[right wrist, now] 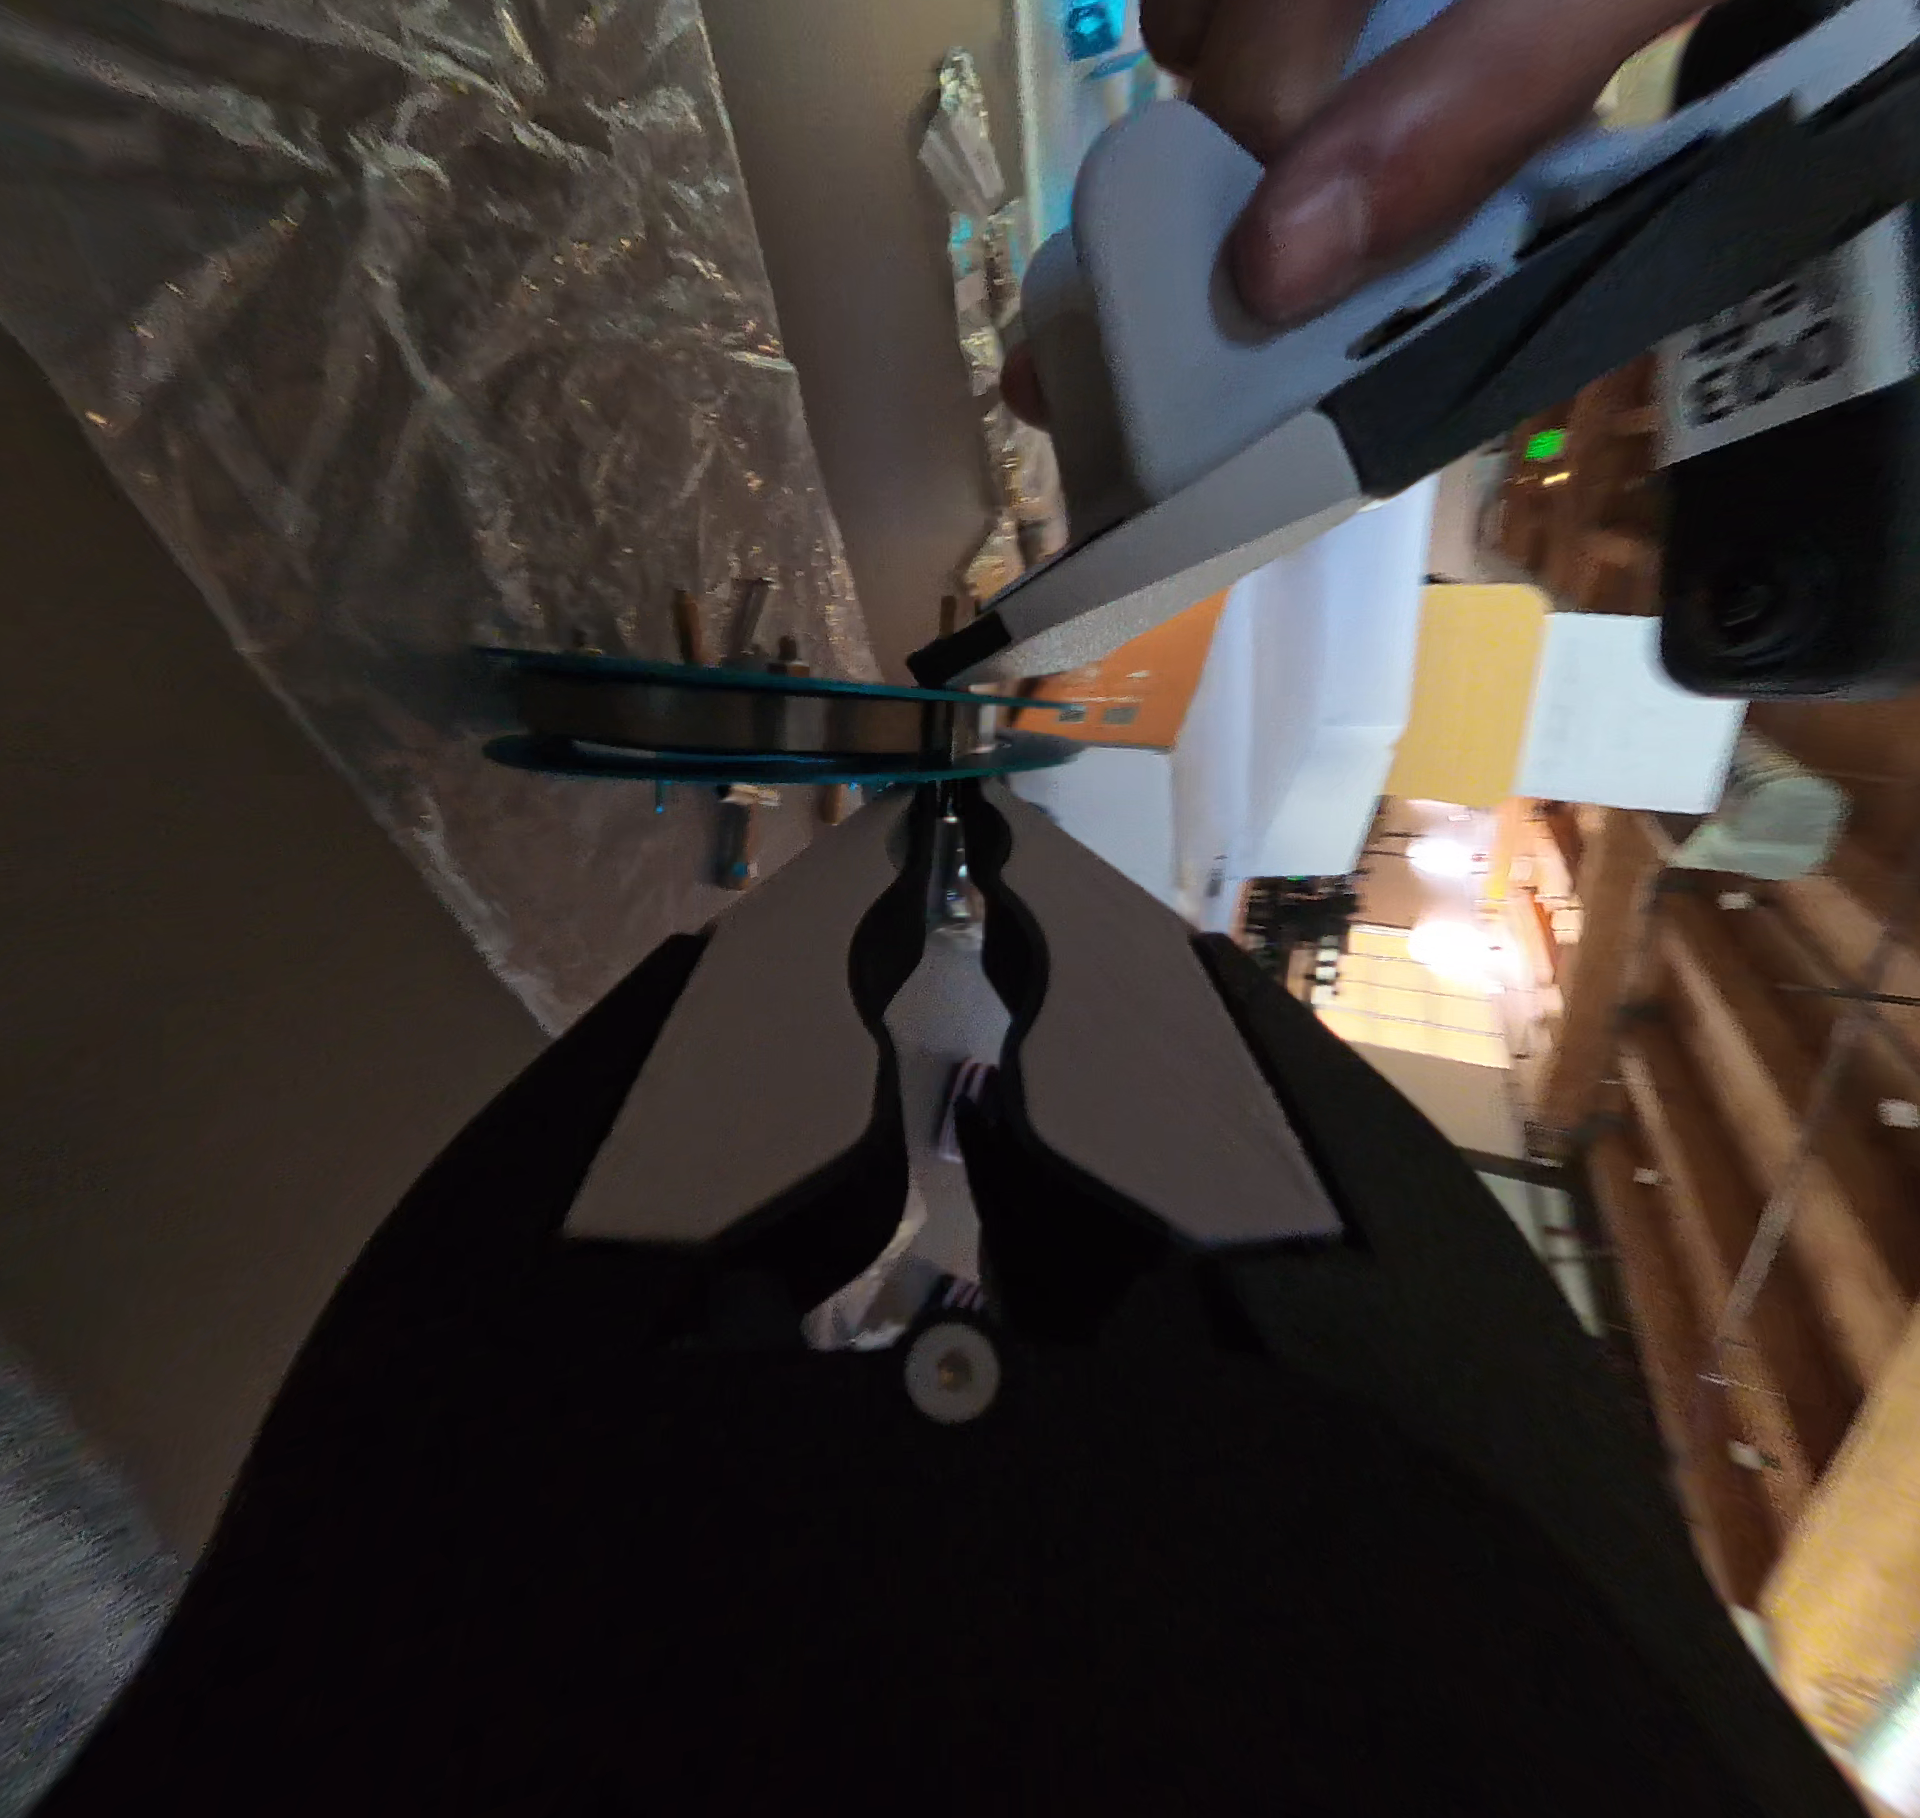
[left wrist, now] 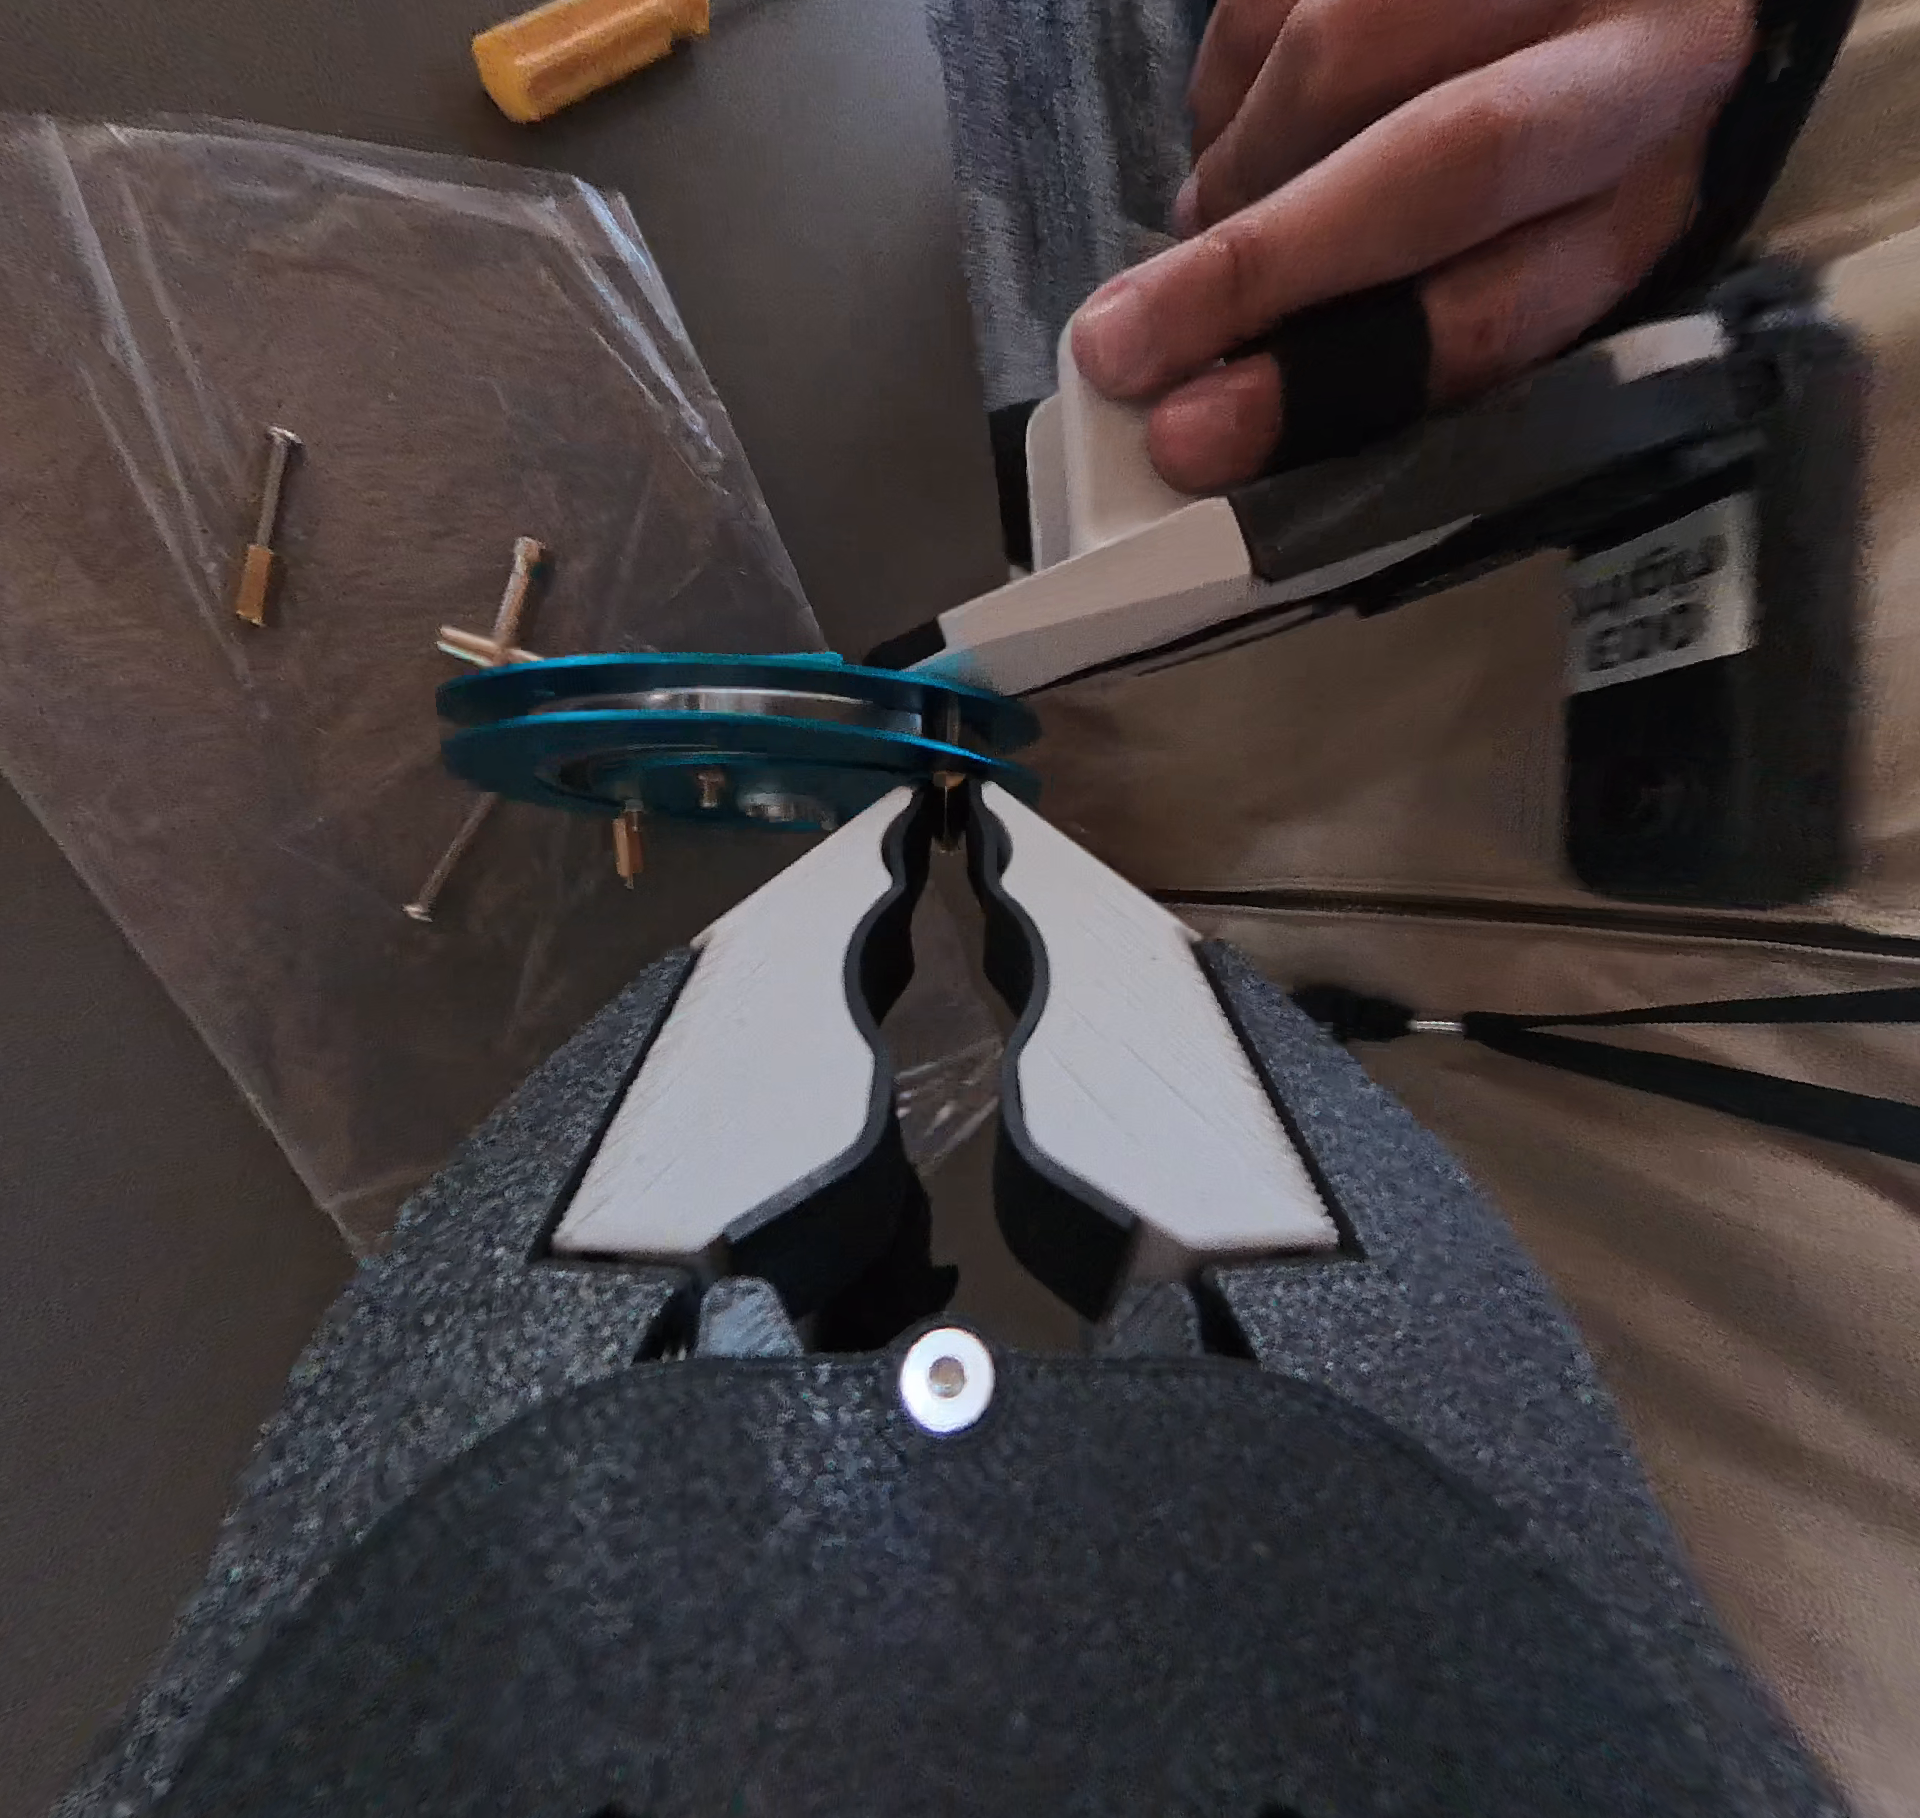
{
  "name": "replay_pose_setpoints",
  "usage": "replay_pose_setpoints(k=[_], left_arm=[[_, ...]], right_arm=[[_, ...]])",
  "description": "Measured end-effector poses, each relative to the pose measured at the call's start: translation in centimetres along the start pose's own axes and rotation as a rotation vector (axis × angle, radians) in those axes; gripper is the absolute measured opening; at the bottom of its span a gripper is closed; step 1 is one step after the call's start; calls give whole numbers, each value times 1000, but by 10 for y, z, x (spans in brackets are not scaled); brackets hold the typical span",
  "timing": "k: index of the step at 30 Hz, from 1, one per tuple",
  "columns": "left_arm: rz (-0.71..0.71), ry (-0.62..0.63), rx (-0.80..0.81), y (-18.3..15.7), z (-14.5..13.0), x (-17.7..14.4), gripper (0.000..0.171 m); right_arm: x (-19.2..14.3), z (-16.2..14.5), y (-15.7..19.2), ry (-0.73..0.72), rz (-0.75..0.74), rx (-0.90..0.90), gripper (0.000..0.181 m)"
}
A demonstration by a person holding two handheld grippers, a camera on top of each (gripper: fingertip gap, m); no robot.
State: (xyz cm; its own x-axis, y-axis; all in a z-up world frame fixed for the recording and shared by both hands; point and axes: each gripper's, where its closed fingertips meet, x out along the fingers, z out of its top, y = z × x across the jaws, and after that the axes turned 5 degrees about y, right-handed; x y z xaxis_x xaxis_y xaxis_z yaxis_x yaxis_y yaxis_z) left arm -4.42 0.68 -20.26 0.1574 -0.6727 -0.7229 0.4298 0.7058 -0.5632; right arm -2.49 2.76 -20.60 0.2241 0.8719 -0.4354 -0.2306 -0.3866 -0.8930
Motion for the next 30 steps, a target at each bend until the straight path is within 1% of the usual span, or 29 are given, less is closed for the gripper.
replay_pose_setpoints(k=[1,2,5,6,9,11,13,14,15,16,17,18,19,21,23,26,27,30], left_arm=[[64,-10,67,1,1,0,5],[152,-12,171,1,2,1,5],[443,-23,445,-2,4,5,4],[563,-25,576,-3,4,7,3],[994,23,952,-1,6,9,3],[1301,97,1169,3,11,8,2],[1561,166,1346,5,15,8,2],[1649,188,1403,6,16,7,2],[1670,180,1421,6,16,7,2],[1664,168,1412,5,15,8,3],[1657,165,1400,4,14,8,3],[1629,155,1374,4,12,9,3],[1560,124,1311,3,11,9,3],[1345,50,1115,4,9,7,4],[1103,-5,893,7,7,3,4],[766,-36,581,14,6,-4,5],[651,-34,486,14,5,-5,5],[374,-39,231,17,7,-9,5]], right_arm=[[-1,0,3,2,71,31,2],[-3,0,6,-8,169,96,2],[-9,0,16,-65,546,357,2],[-12,0,18,-88,683,436,2],[-19,-1,24,-99,1156,732,1],[-27,-2,27,-16,1503,900,1],[-37,-1,26,90,1896,1071,1],[-39,0,25,107,2055,1132,1],[-41,1,25,111,2161,1150,2],[-43,2,26,124,2214,1151,2],[-44,3,28,128,2206,1127,2],[-44,3,30,117,2155,1082,2],[-42,3,31,91,2077,1024,3],[-37,4,32,23,1862,914,4],[-28,5,28,-51,1578,812,4],[-10,-1,16,-112,1072,625,16],[-4,-5,10,-111,899,561,24],[4,-13,2,-88,457,363,29]])
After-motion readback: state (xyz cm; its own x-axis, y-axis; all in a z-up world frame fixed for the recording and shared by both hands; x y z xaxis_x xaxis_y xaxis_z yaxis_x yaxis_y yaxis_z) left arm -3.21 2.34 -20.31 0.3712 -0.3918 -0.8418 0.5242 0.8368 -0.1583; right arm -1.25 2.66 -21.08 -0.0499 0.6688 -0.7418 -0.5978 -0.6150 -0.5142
